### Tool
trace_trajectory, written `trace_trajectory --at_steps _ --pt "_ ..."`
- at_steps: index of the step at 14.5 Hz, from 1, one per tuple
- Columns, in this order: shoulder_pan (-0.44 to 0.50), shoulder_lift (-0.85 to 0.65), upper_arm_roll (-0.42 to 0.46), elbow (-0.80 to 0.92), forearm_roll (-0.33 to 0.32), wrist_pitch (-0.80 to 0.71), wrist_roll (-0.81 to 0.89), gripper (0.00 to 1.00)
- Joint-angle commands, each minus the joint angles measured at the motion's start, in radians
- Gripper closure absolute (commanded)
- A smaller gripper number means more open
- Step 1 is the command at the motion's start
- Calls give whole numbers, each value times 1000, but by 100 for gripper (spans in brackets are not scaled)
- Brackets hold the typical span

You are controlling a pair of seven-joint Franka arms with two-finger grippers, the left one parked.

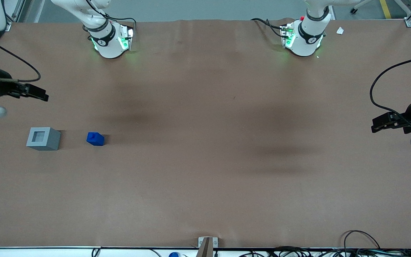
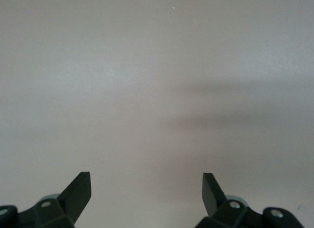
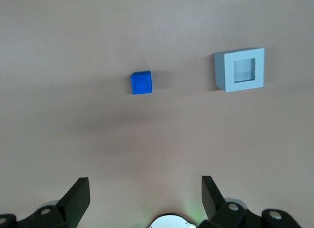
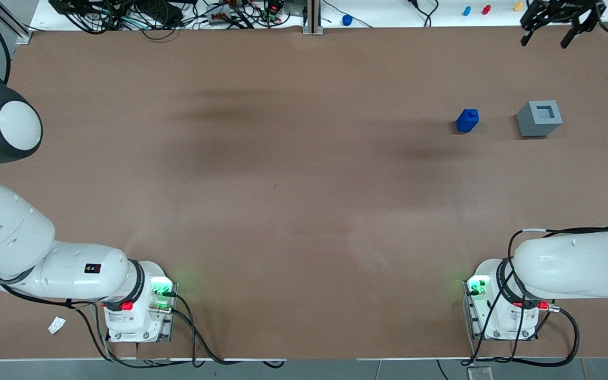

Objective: Insert blue part into gray base with right arm
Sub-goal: 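Move the open right gripper toward the small blue block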

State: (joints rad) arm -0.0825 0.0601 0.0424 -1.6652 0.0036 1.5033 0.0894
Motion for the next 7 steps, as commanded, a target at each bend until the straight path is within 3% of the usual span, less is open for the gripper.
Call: trace_trajectory --at_steps 1,7 --pt "0 79 -1 7 -14 9 9 0" --pt "-2 210 1 -28 10 150 9 0"
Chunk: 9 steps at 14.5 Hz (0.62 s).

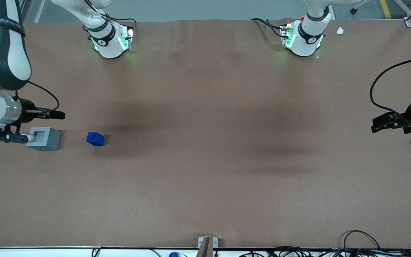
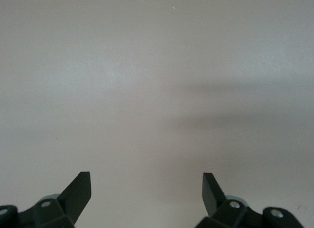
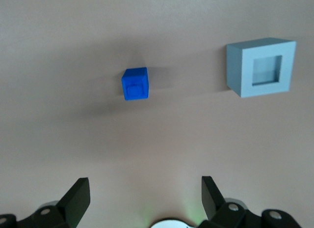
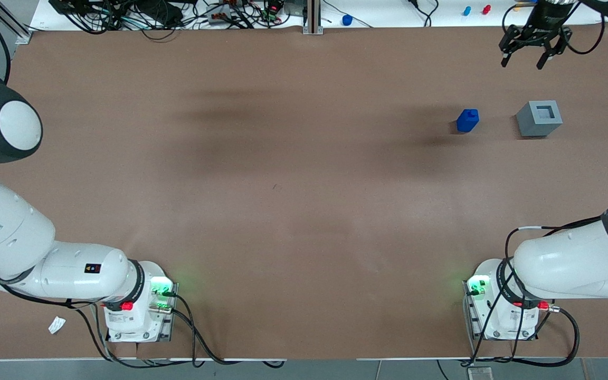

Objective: Insert blue part into gray base with right arm
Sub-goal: 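Move the open right gripper toward the small blue block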

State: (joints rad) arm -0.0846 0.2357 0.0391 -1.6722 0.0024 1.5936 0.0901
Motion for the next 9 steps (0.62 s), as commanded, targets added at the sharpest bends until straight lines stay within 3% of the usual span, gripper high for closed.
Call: trace_trajectory --at_steps 1,9 --pt "20 40 5 -43 11 133 7 0" --pt "83 17 5 -380 8 641 -1 0"
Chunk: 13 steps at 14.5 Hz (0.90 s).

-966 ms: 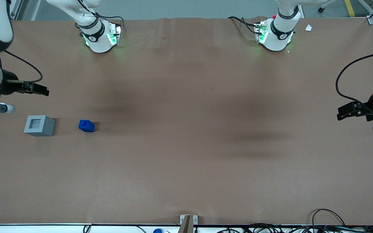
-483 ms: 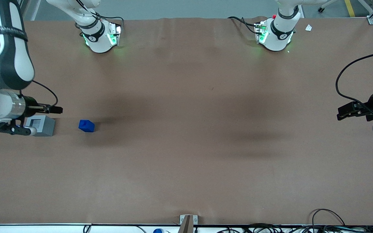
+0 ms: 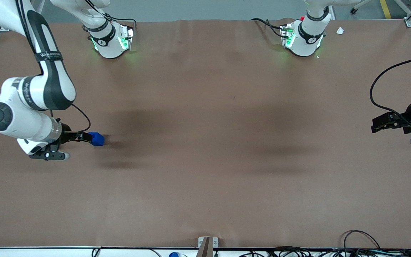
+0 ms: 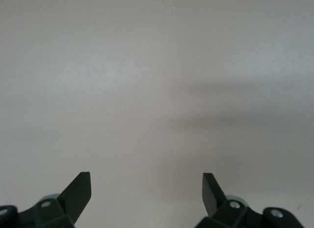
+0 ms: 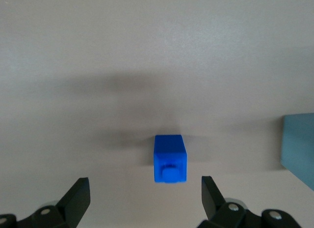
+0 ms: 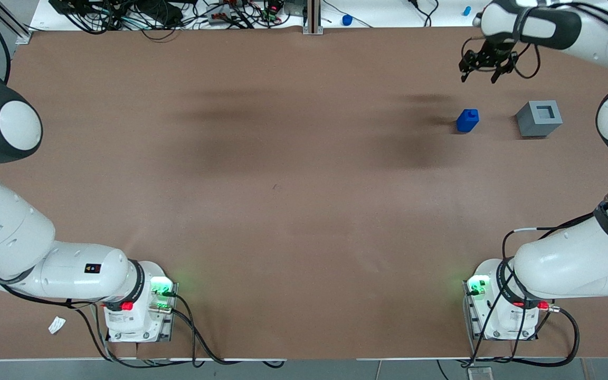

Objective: Insert blue part into gray base with right arm
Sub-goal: 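Move the open right gripper toward the small blue block, then lower the right gripper over the blue block and close on it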

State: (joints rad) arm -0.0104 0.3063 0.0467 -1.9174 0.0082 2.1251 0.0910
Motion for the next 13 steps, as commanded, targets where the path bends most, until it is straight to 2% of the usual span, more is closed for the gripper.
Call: trace_trajectory --at_steps 1,3,13 --pt "9 -56 -2 -205 -1 206 -8 0" --pt "9 -49 -2 -271 -7 323 -10 0" --pt "-22 -1 -4 -273 -8 358 -70 0"
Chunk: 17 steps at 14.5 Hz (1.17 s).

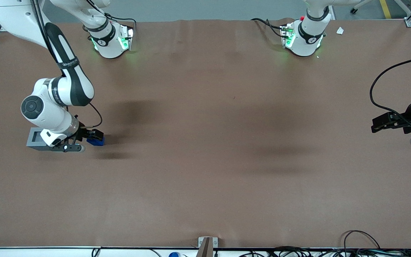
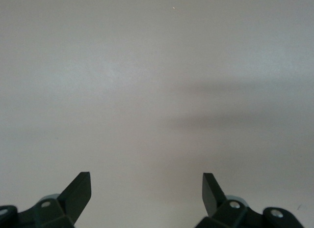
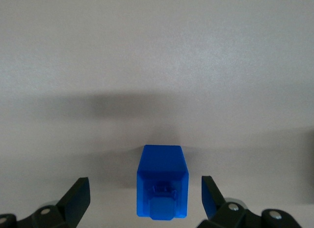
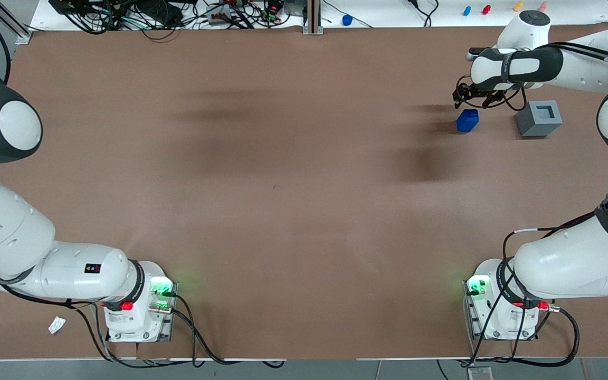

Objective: Insert blue part into gray base with right arm
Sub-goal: 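Lower the right gripper over the blue block and close on it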

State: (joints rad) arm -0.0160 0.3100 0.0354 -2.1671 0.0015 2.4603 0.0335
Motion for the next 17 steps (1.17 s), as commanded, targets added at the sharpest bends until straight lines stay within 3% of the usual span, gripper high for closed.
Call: trace_trajectory --at_steps 1,6,9,11,14,17 --pt "-22 3 8 -26 -1 32 -12 0" --pt "-27 46 8 -23 -1 16 0 0" --pt "-24 46 8 -14 0 -29 8 7" --pt "-22 46 8 -11 0 -29 8 18" --pt "-22 46 8 1 0 -43 8 44" --pt "-19 46 8 15 0 -63 6 46"
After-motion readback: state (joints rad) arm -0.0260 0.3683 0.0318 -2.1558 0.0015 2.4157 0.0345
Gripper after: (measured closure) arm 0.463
